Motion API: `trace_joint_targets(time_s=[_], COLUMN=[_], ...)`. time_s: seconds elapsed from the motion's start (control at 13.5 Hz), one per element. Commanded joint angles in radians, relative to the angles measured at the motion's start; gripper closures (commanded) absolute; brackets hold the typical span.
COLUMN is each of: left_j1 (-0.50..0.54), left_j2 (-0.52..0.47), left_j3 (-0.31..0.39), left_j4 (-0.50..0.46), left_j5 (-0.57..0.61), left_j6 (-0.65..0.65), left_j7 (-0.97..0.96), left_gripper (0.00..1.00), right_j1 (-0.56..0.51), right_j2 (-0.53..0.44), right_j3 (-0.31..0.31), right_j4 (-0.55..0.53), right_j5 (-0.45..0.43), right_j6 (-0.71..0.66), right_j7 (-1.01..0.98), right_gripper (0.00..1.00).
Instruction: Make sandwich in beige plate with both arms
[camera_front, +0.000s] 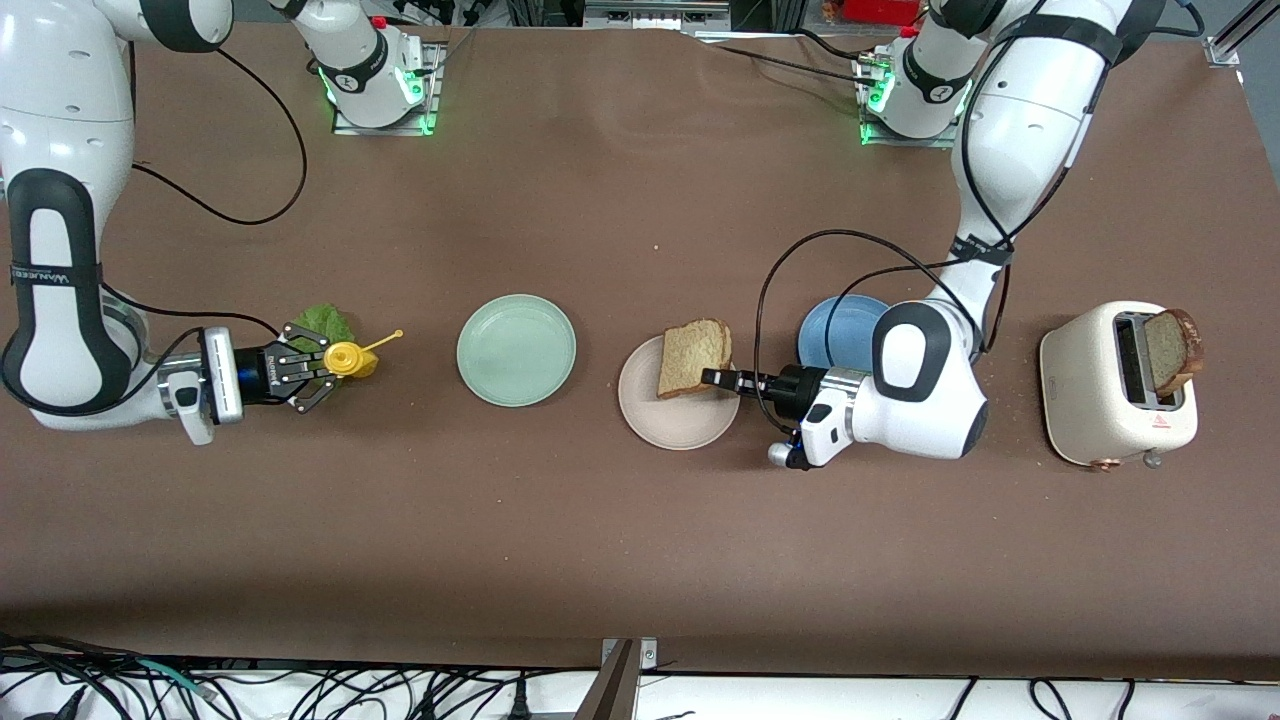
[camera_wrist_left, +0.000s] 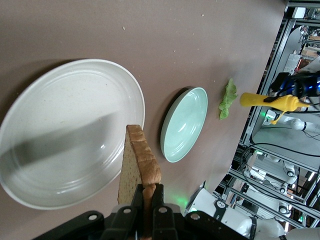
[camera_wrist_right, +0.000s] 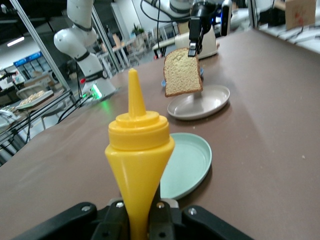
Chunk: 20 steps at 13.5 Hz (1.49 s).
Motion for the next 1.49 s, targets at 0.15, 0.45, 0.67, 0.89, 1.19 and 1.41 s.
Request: trace_joint_targets(time_s=[0.15,0.45,0.67,0.89,1.19,1.41], left_j1=[-0.028,-0.055,-0.081,-0.1,-0.098,-0.086], left_j2=[0.046,0.047,0.049,0.082,0.101,0.102], left_j3=[0.012,0.012,0.012,0.012,0.015,0.018], left_j4=[0.03,0.03,0.026,0.027,0.027,0.026], left_j5=[-0.041,-0.066,-0.095,-0.114,-0.103,-0.104], left_j6=[0.036,0.052,0.093,0.147,0.181,0.179], left_j7=[0.041,0.035,0.032,0.038,0.048,0.112], left_gripper=[1.0,1.0,1.0,1.0,0.91,0.26], right_j1=[0.049,0.111,0.145,0.173,0.176,0.177], right_j2=[-0.056,-0.056,-0.054,-0.054,-0.054,-0.054], right_j3=[0.005,0.004,0.004,0.004,0.001,0.001], right_j4=[0.106,0.177,0.192,0.192,0.192,0.192], right_j5=[-0.17,-0.21,-0.217,-0.23,-0.23,-0.232], right_j6=[-0.01,0.001,0.01,0.019,0.022,0.022], right_j7=[0.258,0.42,0.471,0.471,0.47,0.47], right_gripper=[1.0,1.0,1.0,1.0,1.0,1.0])
